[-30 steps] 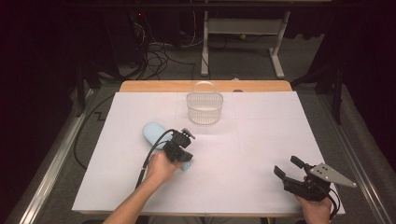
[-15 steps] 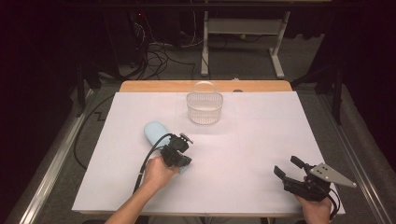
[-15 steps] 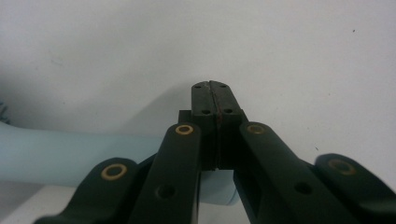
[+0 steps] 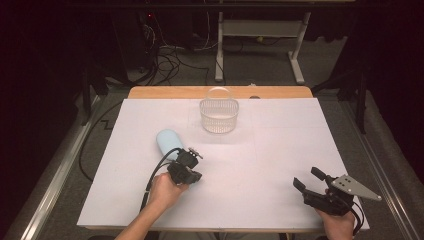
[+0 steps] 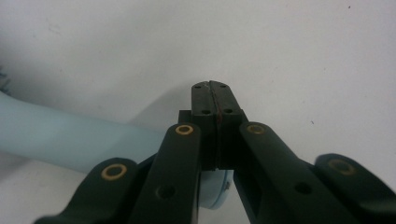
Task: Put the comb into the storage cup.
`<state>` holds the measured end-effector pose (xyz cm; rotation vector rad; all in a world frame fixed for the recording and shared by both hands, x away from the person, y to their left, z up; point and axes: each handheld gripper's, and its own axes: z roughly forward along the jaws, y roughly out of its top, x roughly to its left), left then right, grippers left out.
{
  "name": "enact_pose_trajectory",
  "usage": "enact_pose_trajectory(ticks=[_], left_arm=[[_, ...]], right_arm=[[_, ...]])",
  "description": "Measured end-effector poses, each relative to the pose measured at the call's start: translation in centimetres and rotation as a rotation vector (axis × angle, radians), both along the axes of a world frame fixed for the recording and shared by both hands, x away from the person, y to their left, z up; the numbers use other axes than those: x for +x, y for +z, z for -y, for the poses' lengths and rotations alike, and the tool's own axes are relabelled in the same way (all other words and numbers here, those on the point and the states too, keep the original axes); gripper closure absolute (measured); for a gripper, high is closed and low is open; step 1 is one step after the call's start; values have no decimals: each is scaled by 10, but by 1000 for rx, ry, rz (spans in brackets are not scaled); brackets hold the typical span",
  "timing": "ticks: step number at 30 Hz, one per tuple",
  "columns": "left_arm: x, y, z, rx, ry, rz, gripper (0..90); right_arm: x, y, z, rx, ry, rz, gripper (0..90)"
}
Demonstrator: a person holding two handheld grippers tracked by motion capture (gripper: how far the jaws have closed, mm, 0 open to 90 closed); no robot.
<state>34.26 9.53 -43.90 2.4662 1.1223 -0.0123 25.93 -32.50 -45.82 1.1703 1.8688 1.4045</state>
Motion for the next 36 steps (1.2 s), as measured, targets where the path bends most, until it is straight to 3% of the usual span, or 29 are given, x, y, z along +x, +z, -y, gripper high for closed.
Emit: enact_pose_trajectory(ticks=[13, 36], left_arm=[[-15, -1, -13, -13, 27, 11, 884], [-28, 0, -36, -7, 76, 31, 885]], right_arm=[[0, 0, 0, 0, -2, -1, 222], [0, 0, 0, -1, -2, -2, 222]])
